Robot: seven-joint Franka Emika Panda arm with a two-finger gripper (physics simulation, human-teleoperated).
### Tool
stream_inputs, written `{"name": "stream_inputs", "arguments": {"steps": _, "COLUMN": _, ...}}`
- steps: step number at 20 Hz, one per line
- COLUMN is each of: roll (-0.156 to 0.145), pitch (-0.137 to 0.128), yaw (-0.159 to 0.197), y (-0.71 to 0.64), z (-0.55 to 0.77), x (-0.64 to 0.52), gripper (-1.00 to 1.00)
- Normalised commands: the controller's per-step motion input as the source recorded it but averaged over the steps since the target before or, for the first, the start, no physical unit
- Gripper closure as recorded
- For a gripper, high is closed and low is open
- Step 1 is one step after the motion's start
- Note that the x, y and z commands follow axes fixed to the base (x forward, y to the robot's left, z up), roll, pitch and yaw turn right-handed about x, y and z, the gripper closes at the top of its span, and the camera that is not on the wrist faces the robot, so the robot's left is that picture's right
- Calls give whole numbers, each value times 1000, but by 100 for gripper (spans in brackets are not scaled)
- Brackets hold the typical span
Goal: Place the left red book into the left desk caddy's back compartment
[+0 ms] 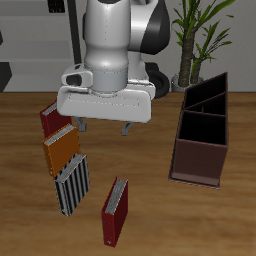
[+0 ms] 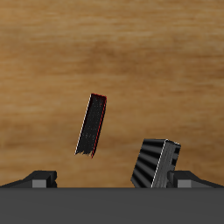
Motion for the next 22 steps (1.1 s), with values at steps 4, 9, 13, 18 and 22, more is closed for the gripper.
{"name": "stream_inputs", "arguments": {"steps": 4, "roll": 9, "pitch": 15, "yaw": -27, "y": 16, "z": -291, "x": 156, "gripper": -100}}
{"name": "stream_inputs", "arguments": {"steps": 9, "roll": 2, "pitch": 26, "yaw": -11, "y": 29, "z": -263, "x": 111, "gripper": -100}}
{"name": "stream_inputs", "arguments": {"steps": 13, "roll": -3, "pitch": 19, "yaw": 9, "y": 11, "z": -271, "x": 83, "gripper": -100}}
{"name": "stream_inputs", "arguments": {"steps": 18, "roll": -1, "pitch": -1, "yaw": -8, "y": -2, "z": -108, "x": 27, "gripper": -100}}
{"name": "stream_inputs", "arguments": {"steps": 22, "roll": -14, "pitch": 8, "yaw": -6, "y": -57, "z": -69, "x": 18, "gripper": -100}}
